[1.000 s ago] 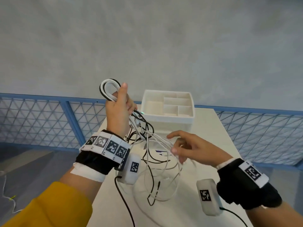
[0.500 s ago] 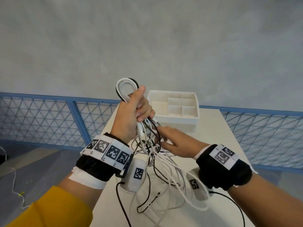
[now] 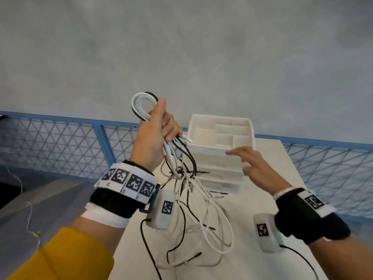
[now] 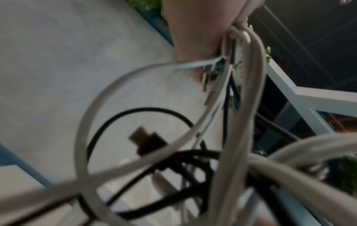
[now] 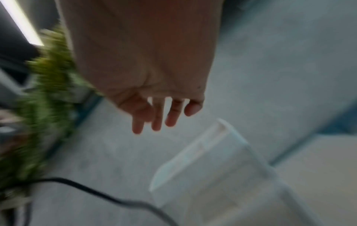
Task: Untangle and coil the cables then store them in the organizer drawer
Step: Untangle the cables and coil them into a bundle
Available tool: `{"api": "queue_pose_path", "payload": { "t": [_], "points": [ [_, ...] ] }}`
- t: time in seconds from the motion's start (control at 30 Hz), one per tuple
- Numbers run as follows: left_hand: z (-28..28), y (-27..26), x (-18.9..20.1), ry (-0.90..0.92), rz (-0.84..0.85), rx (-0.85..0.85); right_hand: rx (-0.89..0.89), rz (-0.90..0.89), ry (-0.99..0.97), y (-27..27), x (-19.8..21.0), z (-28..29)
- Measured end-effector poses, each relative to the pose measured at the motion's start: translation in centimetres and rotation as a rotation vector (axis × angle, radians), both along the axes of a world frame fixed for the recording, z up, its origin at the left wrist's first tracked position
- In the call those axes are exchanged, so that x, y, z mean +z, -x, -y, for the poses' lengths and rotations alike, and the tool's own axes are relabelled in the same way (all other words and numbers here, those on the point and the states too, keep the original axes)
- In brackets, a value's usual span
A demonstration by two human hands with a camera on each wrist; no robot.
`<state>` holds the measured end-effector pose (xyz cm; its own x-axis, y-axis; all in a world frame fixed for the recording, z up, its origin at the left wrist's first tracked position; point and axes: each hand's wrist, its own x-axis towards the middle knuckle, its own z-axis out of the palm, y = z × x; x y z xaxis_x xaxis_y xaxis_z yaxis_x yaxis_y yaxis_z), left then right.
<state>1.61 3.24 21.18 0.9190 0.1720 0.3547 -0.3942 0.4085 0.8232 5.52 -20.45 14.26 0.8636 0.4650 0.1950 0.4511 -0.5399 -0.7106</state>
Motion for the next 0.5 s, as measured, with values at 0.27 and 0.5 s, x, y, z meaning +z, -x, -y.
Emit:
{"api": "queue_pose_path", "payload": {
  "t": [0.27, 0.5],
  "points": [
    [2.5, -0.2, -0.8, -0.093, 0.025, -0.044, 0.449, -0.372, -0.158, 2.7, 1.8, -7.4],
    [1.2, 0.3, -1.9, -0.294, 0.135, 0.200, 0.132, -0.068, 0.087, 1.8, 1.6, -7.0]
  ]
}}
